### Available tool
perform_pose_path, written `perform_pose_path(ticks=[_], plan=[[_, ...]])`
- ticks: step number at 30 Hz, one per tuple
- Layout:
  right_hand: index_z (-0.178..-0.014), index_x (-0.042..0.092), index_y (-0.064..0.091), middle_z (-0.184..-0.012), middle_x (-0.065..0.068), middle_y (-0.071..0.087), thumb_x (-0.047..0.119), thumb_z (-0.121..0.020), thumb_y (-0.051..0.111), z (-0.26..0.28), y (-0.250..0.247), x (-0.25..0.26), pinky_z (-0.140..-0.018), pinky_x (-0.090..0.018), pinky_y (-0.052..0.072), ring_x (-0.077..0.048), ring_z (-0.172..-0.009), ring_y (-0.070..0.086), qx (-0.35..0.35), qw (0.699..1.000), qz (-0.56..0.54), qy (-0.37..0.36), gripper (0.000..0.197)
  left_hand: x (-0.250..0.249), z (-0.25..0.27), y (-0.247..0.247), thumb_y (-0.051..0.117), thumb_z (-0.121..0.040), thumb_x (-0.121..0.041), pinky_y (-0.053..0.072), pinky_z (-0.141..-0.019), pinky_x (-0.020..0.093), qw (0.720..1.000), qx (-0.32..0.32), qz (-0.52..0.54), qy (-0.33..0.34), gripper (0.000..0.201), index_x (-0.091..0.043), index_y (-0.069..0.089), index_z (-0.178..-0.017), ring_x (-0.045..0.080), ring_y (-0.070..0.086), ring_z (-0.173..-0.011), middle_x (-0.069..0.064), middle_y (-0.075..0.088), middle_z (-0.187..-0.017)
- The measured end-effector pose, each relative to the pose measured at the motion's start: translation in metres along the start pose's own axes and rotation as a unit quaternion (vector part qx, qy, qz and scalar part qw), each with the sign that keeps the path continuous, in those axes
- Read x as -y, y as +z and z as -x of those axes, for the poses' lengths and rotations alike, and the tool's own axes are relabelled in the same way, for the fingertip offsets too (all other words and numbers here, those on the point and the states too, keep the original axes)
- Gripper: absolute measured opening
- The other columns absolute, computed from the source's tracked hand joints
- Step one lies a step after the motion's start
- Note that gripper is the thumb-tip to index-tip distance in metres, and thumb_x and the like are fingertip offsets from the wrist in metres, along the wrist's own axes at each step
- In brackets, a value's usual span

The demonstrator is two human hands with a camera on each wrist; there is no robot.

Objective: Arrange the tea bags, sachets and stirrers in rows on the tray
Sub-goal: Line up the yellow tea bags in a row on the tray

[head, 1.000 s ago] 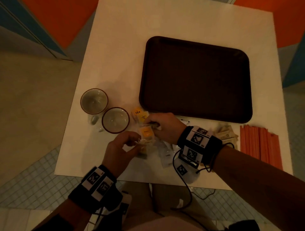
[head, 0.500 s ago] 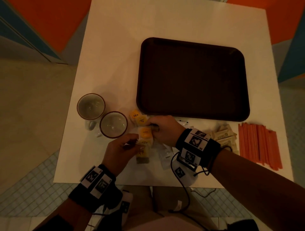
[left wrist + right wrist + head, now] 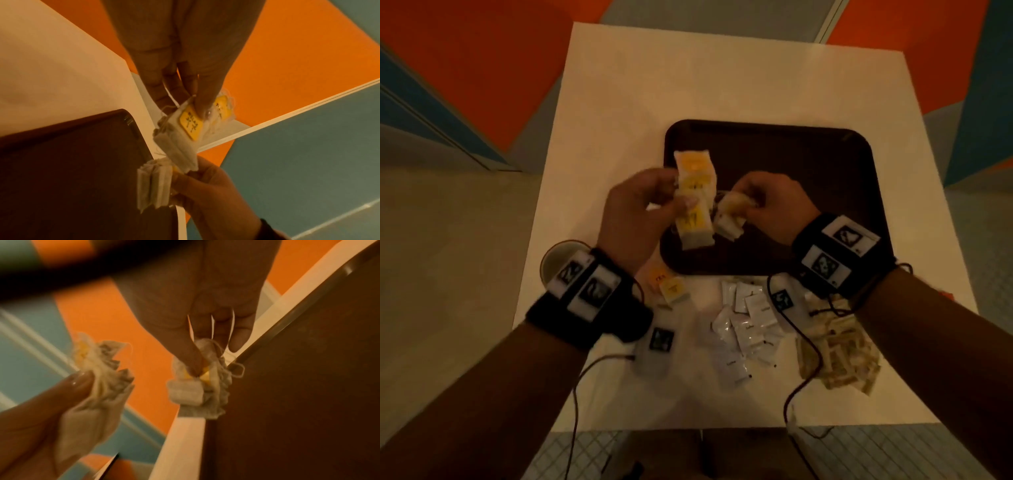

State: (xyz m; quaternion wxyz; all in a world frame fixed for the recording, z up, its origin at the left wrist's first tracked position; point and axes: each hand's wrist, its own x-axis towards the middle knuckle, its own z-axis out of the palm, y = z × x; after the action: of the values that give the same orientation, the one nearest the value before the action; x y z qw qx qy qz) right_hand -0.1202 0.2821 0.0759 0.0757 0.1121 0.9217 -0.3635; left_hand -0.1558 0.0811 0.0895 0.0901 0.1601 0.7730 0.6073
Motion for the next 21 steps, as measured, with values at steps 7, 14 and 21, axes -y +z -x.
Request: perform_pose_path(ticks=[7, 14, 21], plan=[[-0.097, 0.014, 0.063, -0.104, -0.007, 0.064, 0.012, -0.082, 0.061, -0.076, -0.015, -0.033, -0.076, -0.025, 0.042, -0.021, -0.097, 0.059, 0.014, 0.998, 0.038, 0.038, 0.015, 0.054, -0.119, 0.037, 0.070, -0.077, -0.002, 0.052, -0.074, 0.022, 0.994, -0.002, -0.019, -0.104, 0.029, 0.001, 0.062, -0.105, -0.002, 0.055, -0.071, -0.011, 0.054, -0.076], [-0.108, 0.014, 0.060, -0.111, -0.004, 0.060, 0.015, -0.084, 0.063, -0.112, -0.010, -0.032, -0.078, -0.024, 0.039, -0.013, -0.097, 0.053, 0.190, 0.980, 0.060, -0.018, 0.024, 0.097, -0.184, 0.047, 0.068, -0.079, -0.006, 0.052, -0.087, 0.049, 0.976, 0.075, -0.105, -0.178, 0.032, 0.003, 0.060, -0.109, 0.036, 0.060, -0.102, 0.015, 0.058, -0.096], [-0.112, 0.013, 0.058, -0.117, -0.008, 0.057, 0.016, -0.088, 0.057, -0.150, 0.018, -0.018, -0.083, -0.033, 0.047, -0.024, -0.104, 0.055, 0.273, 0.957, 0.078, -0.051, 0.024, 0.103, -0.205, 0.046, 0.068, -0.080, -0.006, 0.055, -0.084, 0.041, 0.969, 0.109, -0.142, -0.171, 0.030, -0.004, 0.064, -0.109, 0.033, 0.062, -0.100, 0.018, 0.063, -0.103]])
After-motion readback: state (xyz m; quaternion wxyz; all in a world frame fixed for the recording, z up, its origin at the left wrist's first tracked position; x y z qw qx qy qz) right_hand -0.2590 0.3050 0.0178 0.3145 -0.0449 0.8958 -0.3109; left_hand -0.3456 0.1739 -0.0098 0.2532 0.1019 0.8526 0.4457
